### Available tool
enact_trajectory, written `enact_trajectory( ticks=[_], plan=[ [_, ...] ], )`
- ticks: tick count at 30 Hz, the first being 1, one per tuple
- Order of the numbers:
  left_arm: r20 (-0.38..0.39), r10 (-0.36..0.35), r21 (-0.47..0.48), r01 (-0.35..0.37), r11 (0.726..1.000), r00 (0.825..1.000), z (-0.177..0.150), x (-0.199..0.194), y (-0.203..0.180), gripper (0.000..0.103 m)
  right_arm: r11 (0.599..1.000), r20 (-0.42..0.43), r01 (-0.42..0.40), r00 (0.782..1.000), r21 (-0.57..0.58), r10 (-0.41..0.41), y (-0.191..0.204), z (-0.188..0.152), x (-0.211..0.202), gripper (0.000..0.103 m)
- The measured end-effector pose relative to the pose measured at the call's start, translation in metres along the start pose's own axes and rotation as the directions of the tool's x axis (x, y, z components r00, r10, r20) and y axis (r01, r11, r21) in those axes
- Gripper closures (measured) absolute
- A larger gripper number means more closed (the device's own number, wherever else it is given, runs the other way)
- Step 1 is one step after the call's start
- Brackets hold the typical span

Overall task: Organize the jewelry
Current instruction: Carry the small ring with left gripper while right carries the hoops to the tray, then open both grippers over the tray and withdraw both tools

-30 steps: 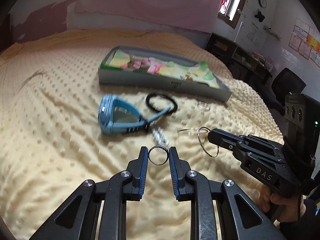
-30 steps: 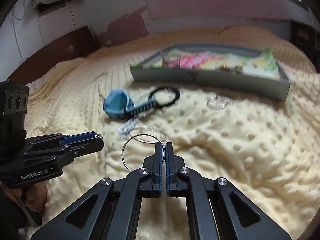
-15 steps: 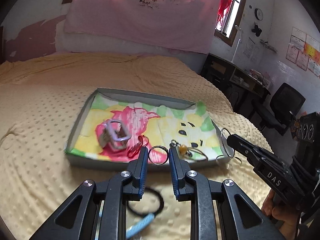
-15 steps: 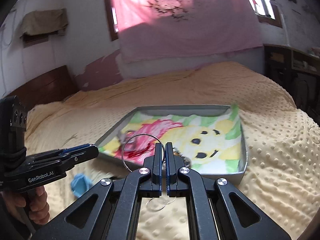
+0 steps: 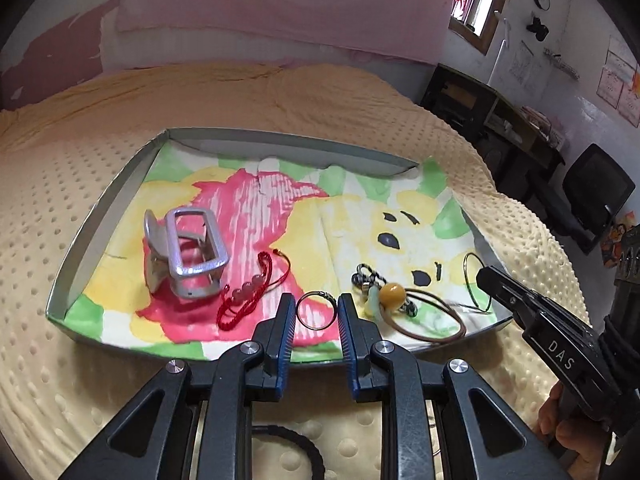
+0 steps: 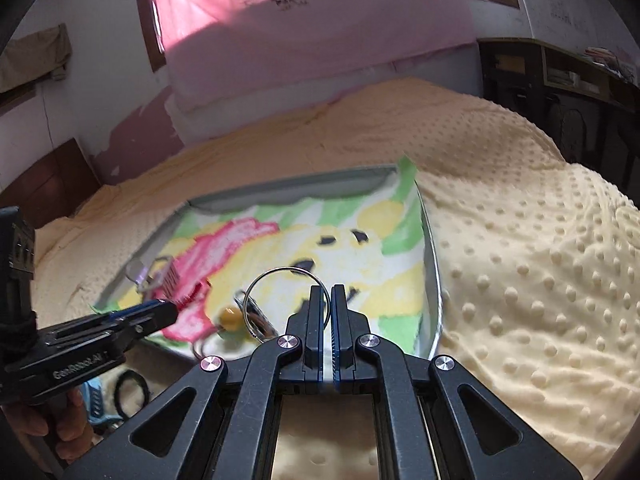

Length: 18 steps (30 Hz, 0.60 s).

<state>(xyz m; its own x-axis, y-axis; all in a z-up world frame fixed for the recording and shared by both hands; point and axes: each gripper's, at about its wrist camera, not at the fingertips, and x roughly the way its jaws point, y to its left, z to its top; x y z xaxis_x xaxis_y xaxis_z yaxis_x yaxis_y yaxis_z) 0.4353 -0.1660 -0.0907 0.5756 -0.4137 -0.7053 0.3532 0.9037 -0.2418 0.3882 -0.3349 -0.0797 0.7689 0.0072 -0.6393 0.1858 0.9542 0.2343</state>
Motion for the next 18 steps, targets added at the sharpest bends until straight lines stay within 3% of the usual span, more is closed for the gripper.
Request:
enact_trajectory(
  ticks=[3,5,6,9,12,13,16,18],
  plan=[
    [0.010,-0.002,0.000,0.002,1.000,1.000,-0.003,-0.005,-0.003,0.067,1.000,-0.024,0.004,1.000,0.012,-0.004,-0.006,-0.004,0.001,0.099],
    [0.033,0.015,-0.003,-0.015,1.000,0.999,-0.003,-0.012,-0.006,0.038,1.000,-0.021,0.003,1.000,0.012,-0.002,-0.006,-0.006,-0.004,0.098],
    [0.054,0.023,-0.002,-0.023,1.000,0.998,-0.004,-0.017,-0.007,0.037,1.000,-0.015,0.006,1.000,0.010,-0.006,-0.006,-0.007,-0.008,0.092],
    [0.091,0.022,0.002,-0.023,1.000,0.996,-0.007,-0.037,-0.012,0.037,1.000,0.032,0.003,0.999,0.015,-0.004,-0.007,-0.011,-0.028,0.063],
    [0.124,0.020,-0.003,-0.020,1.000,0.992,-0.014,-0.065,-0.017,0.032,1.000,0.096,-0.012,0.995,0.016,0.010,-0.006,-0.014,-0.062,0.062],
    [0.136,0.023,-0.004,-0.023,1.000,0.990,-0.016,-0.074,-0.019,0.023,1.000,0.123,-0.020,0.992,0.015,0.018,-0.004,-0.016,-0.078,0.060],
    [0.205,0.032,-0.009,-0.031,0.999,0.978,-0.026,-0.115,-0.026,0.013,0.999,0.199,-0.043,0.979,0.011,0.040,0.001,-0.021,-0.125,0.043],
    [0.250,0.030,-0.010,-0.029,1.000,0.968,-0.034,-0.146,-0.032,0.010,0.999,0.232,-0.050,0.972,0.002,0.048,0.005,-0.024,-0.156,0.039]
  ],
)
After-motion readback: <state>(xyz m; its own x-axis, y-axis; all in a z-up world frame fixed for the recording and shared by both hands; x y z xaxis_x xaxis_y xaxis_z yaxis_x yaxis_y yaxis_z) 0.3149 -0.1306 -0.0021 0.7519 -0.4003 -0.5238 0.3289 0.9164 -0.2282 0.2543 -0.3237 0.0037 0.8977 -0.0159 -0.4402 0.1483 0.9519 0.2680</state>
